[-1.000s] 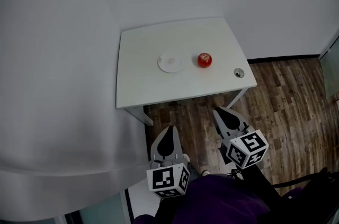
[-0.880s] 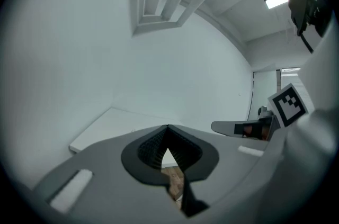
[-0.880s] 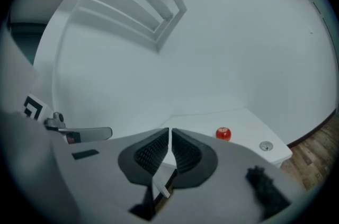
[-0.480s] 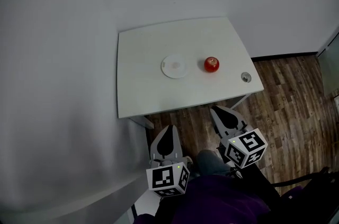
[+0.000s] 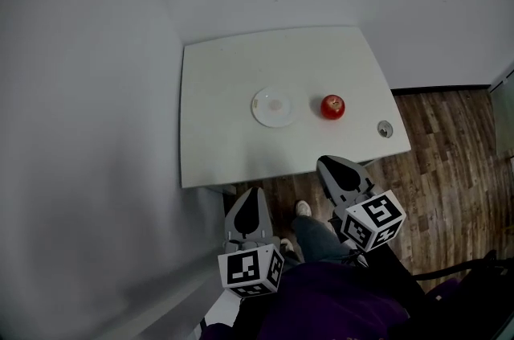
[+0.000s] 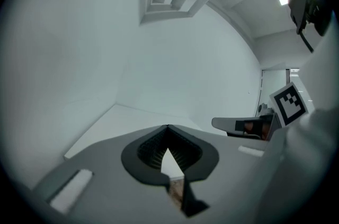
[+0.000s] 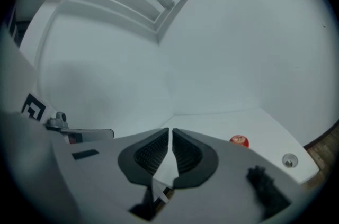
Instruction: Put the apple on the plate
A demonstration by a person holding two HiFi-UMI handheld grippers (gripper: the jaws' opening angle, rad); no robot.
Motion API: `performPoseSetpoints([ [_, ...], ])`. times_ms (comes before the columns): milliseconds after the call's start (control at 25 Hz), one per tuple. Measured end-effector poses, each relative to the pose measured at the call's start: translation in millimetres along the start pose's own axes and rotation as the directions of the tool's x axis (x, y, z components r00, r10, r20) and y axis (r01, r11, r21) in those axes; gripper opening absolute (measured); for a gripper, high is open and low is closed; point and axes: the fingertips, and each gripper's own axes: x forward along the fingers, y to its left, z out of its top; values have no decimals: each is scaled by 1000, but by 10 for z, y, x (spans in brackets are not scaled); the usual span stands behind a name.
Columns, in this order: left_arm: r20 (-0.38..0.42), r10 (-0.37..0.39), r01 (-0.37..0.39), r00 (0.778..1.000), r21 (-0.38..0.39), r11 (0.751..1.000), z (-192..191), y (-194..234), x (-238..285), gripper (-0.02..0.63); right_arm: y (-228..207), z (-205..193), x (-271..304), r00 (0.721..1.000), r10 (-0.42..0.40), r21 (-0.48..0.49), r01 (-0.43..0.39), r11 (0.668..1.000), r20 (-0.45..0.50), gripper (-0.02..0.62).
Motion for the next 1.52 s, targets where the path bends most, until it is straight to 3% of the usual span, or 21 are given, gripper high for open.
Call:
performPoseSetpoints([
  [320, 4, -7, 7, 1000, 8, 1000, 195, -72, 616, 8, -464, 191, 419, 999, 47, 15, -47, 999, -6, 14],
  [880, 6, 69, -69, 998, 6, 998, 313, -157, 1365, 8, -1514, 283, 820, 998, 16, 2, -16, 1000, -62, 15],
  [1000, -1, 83, -83, 997, -2, 997, 294, -140, 1437, 8, -1650, 251, 870, 996, 17, 2, -17, 1000, -83, 81],
  [1520, 17, 77, -77, 997, 26, 997, 540, 81, 1728, 8, -2135, -42, 1183, 970, -94, -20, 91, 996, -224, 211],
])
